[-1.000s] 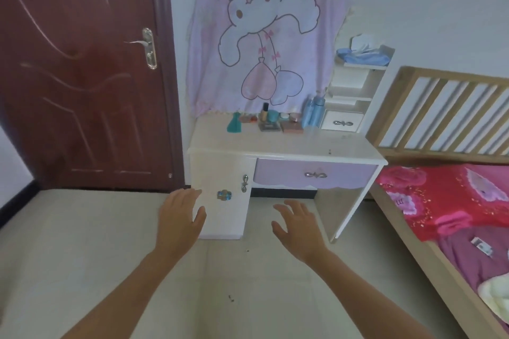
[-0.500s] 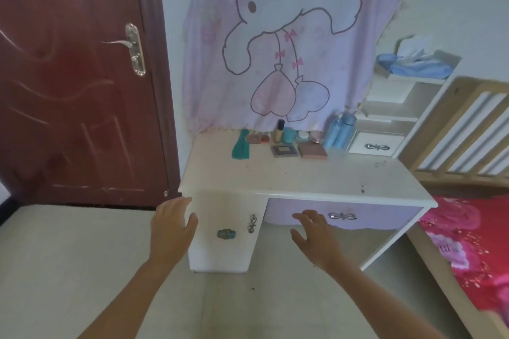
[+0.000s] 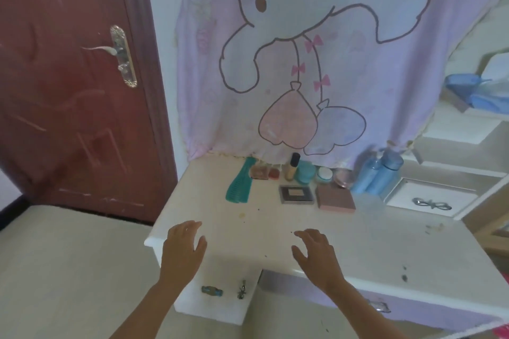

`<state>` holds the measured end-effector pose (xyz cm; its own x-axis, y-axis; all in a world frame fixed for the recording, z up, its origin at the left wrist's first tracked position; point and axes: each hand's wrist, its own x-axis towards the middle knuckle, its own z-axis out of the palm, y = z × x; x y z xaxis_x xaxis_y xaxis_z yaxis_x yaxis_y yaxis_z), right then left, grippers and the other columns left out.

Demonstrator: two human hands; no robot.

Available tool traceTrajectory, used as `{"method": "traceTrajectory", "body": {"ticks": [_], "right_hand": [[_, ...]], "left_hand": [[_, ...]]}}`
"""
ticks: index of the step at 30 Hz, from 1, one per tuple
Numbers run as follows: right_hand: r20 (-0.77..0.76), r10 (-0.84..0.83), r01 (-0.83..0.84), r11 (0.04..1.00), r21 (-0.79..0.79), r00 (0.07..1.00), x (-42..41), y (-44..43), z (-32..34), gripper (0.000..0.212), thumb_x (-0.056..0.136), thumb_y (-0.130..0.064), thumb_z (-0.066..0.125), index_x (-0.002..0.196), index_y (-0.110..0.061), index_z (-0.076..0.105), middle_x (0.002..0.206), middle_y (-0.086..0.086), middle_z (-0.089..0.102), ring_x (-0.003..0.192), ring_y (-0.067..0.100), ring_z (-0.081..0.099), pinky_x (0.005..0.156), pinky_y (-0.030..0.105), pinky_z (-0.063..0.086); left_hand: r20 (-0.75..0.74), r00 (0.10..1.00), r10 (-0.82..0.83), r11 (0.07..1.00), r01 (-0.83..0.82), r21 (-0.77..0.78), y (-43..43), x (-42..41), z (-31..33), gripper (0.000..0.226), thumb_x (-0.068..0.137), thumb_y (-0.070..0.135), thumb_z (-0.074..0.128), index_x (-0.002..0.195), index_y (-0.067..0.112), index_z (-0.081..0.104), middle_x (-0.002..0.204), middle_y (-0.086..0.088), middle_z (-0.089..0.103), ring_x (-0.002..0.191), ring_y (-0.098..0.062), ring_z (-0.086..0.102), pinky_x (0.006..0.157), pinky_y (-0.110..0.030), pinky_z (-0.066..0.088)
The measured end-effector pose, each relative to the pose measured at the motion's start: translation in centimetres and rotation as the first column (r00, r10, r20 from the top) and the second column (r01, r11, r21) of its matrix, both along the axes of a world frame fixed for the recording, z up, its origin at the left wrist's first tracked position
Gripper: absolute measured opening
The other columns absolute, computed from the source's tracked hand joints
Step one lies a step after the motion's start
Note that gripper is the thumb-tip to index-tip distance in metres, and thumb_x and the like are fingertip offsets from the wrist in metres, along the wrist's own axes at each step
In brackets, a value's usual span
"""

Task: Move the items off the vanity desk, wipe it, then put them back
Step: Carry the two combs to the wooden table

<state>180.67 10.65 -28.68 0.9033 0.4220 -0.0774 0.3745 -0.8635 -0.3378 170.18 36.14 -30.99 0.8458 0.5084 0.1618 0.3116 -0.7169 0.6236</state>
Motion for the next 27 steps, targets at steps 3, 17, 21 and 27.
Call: {"method": "traceTrajectory", "body": {"ticks": [3,17,21,27], "right_hand": [[-0.021,0.039,-0.039,0.999,0.002,0.999,4.3,1.1,-0.6,0.039,0.095,-0.033,0.043,0.133,-0.024,0.043,0.139,-0.003,0.041,0.127,0.016,0.036,0.101,0.029,0.032],[-0.137,0.127,-0.137,0.988,-0.067,0.982,12.2,10.2,-3.7,0.037,0.096,-0.034,0.038,0.131,-0.024,0.045,0.133,-0.004,0.047,0.124,0.015,0.037,0.102,0.028,0.03],[-0.144,0.062,-0.077,0.992,-0.103,0.988,14.7,14.2,-3.6,0.038,0.097,-0.033,0.038,0.131,-0.021,0.045,0.13,-0.002,0.049,0.121,0.016,0.041,0.101,0.028,0.033],[-0.204,-0.071,0.014,0.963,-0.269,0.976,17.3,20.6,-4.6,0.037,0.095,-0.035,0.036,0.126,-0.014,0.039,0.122,0.004,0.049,0.113,0.023,0.043,0.09,0.034,0.036]], "left_hand": [[-0.033,0.997,0.075,0.996,-0.076,-0.054,-1.0,2.7,-0.3,0.052,0.081,0.038,0.04,0.113,0.004,0.061,0.116,-0.012,0.061,0.112,-0.033,0.048,0.087,-0.044,0.048],[-0.16,0.986,0.042,0.998,-0.035,0.048,4.7,11.4,-5.5,0.023,0.071,0.014,0.069,0.093,0.006,0.069,0.092,-0.009,0.07,0.085,-0.034,0.065,0.061,-0.041,0.054],[-0.196,0.978,-0.073,0.994,0.086,0.06,7.7,16.2,-6.3,0.025,0.07,0.018,0.063,0.092,0.009,0.07,0.092,-0.007,0.07,0.084,-0.03,0.066,0.06,-0.039,0.055],[-0.22,0.95,-0.224,0.961,0.253,0.113,10.5,19.7,-7.9,0.04,0.071,0.032,0.035,0.084,0.017,0.069,0.089,-0.001,0.069,0.087,-0.018,0.058,0.058,-0.029,0.054]]}}
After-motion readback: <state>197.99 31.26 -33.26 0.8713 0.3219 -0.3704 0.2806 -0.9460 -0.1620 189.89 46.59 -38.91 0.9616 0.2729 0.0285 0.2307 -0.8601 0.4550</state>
